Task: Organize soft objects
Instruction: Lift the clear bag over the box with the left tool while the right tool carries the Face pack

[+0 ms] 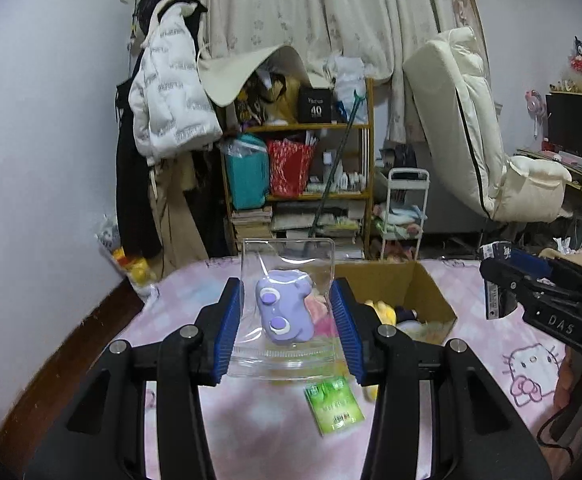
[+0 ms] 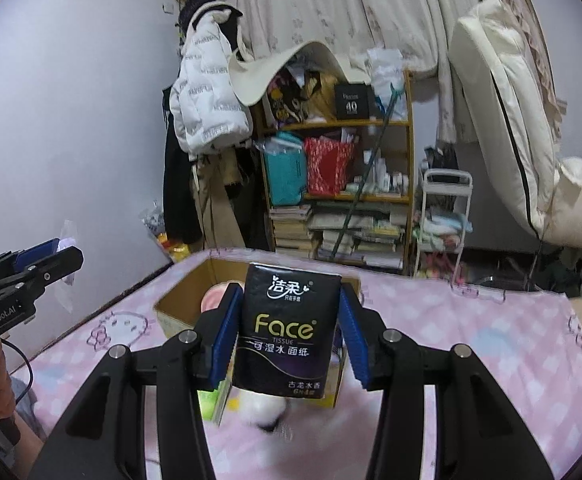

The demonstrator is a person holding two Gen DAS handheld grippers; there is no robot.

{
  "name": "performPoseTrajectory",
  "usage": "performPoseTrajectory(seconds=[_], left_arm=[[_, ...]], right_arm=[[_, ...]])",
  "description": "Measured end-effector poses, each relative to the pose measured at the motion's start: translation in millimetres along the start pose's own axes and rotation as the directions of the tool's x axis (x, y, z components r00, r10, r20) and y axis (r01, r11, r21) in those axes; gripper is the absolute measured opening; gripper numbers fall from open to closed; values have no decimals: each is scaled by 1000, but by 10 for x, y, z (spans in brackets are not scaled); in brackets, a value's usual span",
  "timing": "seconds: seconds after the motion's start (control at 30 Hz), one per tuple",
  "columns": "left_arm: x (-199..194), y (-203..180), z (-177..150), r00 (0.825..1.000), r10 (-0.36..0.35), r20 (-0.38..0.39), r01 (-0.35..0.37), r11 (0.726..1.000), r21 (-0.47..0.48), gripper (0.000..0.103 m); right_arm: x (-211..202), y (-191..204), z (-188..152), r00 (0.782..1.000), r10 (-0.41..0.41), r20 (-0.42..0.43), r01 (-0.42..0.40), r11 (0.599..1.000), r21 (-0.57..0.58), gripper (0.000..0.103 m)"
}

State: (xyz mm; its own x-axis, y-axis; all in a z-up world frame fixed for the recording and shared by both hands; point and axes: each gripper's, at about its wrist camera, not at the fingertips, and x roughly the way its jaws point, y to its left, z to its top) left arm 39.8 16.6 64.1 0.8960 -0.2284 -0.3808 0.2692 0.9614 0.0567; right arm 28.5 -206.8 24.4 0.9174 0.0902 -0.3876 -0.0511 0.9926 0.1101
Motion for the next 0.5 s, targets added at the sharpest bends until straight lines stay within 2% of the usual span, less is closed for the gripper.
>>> performPoseTrajectory(seconds=[0.37, 0.5], left_arm=[[283, 20, 501, 995, 1, 101, 1, 1000, -14, 44], [424, -14, 498, 994, 1, 106, -1, 1000, -7, 44]], right_arm=[[121, 8, 580, 992, 19, 124, -13, 998, -54, 51], [204, 44, 627, 989, 19, 149, -8, 997, -75, 51]])
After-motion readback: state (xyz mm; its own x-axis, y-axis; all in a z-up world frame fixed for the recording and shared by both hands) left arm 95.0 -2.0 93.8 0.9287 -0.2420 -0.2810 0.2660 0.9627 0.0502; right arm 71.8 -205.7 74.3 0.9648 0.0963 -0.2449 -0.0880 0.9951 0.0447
